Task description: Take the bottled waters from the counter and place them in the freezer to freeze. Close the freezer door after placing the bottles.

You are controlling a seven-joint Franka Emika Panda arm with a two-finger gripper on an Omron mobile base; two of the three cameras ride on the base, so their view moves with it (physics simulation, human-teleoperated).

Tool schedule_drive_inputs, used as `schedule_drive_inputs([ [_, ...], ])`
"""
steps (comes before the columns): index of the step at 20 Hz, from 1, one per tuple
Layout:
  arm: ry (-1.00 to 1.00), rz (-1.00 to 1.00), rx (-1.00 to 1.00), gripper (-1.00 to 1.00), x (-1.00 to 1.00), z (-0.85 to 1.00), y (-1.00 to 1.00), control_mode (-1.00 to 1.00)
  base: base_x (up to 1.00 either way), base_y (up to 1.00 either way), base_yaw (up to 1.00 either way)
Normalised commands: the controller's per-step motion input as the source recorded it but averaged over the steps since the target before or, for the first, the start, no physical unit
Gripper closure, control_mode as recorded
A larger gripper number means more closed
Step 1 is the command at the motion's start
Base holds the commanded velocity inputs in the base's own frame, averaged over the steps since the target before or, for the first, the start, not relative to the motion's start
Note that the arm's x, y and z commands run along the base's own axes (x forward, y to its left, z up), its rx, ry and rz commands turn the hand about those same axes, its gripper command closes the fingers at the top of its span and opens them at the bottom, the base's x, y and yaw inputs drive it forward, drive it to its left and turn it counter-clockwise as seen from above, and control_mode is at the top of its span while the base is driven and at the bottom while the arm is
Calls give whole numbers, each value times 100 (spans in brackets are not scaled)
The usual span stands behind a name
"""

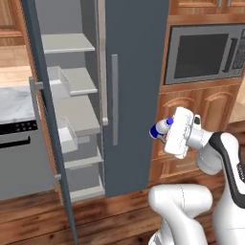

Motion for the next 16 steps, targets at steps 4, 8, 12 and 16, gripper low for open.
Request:
schedule_drive_inputs([
  [4,0,0,0,100,0,0,0,100,21,14,9],
  [8,0,0,0,100,0,0,0,100,44,2,10],
  [12,0,0,0,100,0,0,0,100,54,0,15],
  [16,0,0,0,100,0,0,0,100,68,14,12],
])
